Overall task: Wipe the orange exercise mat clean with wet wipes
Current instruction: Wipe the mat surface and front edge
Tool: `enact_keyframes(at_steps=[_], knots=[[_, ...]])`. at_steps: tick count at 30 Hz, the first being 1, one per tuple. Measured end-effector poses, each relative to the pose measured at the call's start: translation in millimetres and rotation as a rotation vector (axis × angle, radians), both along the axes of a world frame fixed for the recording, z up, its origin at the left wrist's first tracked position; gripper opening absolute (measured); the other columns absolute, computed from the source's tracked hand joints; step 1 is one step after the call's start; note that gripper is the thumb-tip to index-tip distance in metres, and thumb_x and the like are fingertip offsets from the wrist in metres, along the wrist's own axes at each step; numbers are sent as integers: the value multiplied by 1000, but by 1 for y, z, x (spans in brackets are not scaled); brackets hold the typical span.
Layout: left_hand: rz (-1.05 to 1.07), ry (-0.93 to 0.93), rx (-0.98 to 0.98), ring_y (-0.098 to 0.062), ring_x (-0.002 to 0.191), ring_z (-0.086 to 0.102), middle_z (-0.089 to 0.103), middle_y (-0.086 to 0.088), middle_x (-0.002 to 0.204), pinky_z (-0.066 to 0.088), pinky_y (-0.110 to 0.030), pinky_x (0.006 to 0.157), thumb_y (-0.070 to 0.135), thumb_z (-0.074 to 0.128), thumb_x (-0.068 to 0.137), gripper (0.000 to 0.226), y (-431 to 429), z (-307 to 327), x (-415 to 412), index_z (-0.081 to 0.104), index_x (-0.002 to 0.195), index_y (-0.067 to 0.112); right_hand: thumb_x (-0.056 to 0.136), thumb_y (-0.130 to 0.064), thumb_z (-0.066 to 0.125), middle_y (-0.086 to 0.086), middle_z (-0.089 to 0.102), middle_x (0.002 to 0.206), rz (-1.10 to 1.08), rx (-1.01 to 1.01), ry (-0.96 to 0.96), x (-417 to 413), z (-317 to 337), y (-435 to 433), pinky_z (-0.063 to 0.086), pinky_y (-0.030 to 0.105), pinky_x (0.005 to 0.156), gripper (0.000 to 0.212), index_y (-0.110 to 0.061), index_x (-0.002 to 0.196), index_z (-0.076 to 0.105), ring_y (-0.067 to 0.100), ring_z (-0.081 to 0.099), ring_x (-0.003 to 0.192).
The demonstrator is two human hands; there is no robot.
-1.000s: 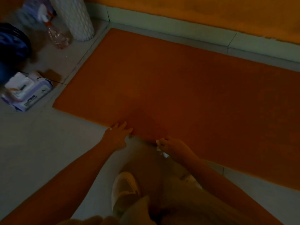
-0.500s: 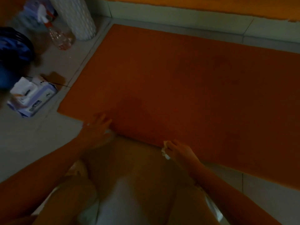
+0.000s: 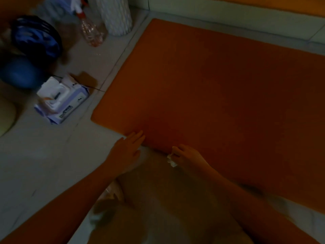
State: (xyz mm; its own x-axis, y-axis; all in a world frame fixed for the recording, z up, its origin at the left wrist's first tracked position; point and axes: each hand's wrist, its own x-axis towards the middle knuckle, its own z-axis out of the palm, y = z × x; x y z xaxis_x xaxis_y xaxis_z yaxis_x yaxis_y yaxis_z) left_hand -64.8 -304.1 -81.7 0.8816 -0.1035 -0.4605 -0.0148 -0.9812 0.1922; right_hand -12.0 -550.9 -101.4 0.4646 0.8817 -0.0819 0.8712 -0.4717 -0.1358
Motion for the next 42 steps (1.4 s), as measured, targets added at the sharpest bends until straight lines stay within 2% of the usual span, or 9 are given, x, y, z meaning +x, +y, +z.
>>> enact_keyframes(at_steps=[3,7,19,23,25,31,34,39,42], knots=[[3,-121,-4,-35,131,47,39,-16,149,45,-61,96,32,38,92,56,17,0,1,44,141,6,42,-30,95,0,66,79,32,41,-13,6,5,26,47,21,49,45,-18,81,76,13,61,62],[319,-31,25,-26,149,-1,-6,-2,162,9,-53,117,32,40,102,64,61,-9,0,5,154,24,44,-31,95,0,67,83,89,-30,-25,11,3,50,51,25,54,44,-22,83,77,15,63,68],[262,-190,-53,-35,143,26,10,-13,160,29,-55,109,12,61,89,71,94,-20,-11,26,151,11,42,-31,96,4,70,88,115,-126,-41,26,7,133,56,30,59,45,-18,80,76,21,68,74],[284,-187,-12,-34,146,15,4,-12,161,23,-53,114,14,54,92,70,93,-18,-12,20,153,20,94,-33,32,19,46,138,207,-281,21,24,12,121,44,44,100,54,-4,136,48,35,47,123],[313,-165,-13,-34,147,12,3,-11,161,22,-54,114,14,52,92,69,92,-15,-10,20,153,23,101,-25,35,15,33,148,213,-245,47,16,17,117,35,41,107,49,-5,145,34,33,32,135],[324,-54,58,-28,149,-5,-13,-11,160,8,-50,119,18,42,99,67,96,-1,-3,7,153,36,60,-18,89,9,67,103,-58,-58,178,5,13,113,59,29,63,44,-8,99,72,24,68,87],[335,-5,9,-27,149,-3,-13,-10,161,7,-49,119,19,45,98,69,96,4,-2,8,153,36,84,-21,63,11,65,108,-174,36,263,3,6,118,56,32,70,24,-6,102,70,27,64,92],[340,-48,63,-20,149,-3,-10,-2,162,7,-46,120,25,46,98,74,115,4,-1,-2,154,19,87,-28,57,12,65,108,-260,103,308,10,-9,128,55,29,70,34,-3,108,68,25,66,91],[424,-23,35,-23,149,-4,-13,-3,161,9,-47,119,28,47,98,76,119,0,-2,-5,154,17,92,-38,24,15,62,121,-277,93,327,4,-23,133,57,40,77,60,-2,120,62,31,64,101]])
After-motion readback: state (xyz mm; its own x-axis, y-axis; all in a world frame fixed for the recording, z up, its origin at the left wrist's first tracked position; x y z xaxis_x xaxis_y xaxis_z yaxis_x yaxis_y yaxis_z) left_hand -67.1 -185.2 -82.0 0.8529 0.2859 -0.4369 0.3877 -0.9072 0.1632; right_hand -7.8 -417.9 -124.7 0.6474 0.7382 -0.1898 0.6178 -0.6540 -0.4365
